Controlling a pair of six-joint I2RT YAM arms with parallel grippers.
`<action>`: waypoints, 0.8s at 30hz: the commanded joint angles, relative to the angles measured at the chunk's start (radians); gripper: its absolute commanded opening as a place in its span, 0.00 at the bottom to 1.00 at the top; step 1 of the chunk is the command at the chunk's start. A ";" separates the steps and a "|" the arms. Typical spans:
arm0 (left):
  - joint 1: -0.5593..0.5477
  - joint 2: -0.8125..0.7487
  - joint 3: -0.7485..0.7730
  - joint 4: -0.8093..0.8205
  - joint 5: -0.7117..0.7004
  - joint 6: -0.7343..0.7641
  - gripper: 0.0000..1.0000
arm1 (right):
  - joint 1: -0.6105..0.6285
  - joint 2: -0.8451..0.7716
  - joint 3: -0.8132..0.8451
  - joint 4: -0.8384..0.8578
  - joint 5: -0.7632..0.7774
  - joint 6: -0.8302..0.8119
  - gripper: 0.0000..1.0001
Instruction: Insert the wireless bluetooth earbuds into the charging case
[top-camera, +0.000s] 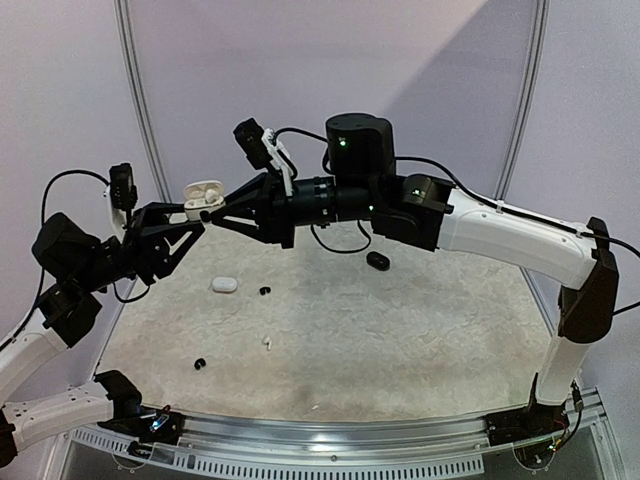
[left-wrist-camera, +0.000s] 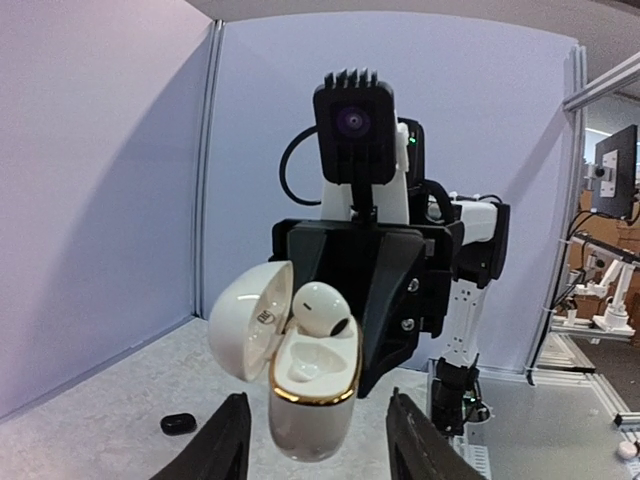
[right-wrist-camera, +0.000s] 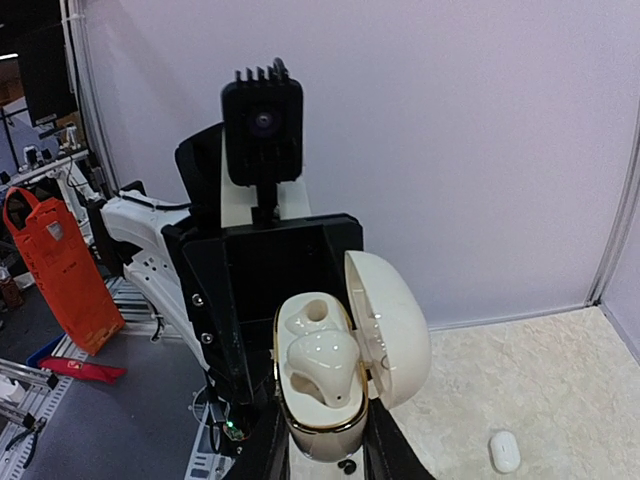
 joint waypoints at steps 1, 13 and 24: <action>-0.007 0.008 0.030 -0.063 0.059 0.070 0.44 | 0.020 -0.040 0.048 -0.137 0.069 -0.110 0.00; -0.007 0.013 0.044 -0.120 0.088 0.108 0.31 | 0.032 -0.045 0.053 -0.144 0.089 -0.146 0.00; -0.007 0.001 0.016 -0.138 0.041 0.107 0.35 | 0.031 -0.051 0.051 -0.133 0.086 -0.128 0.00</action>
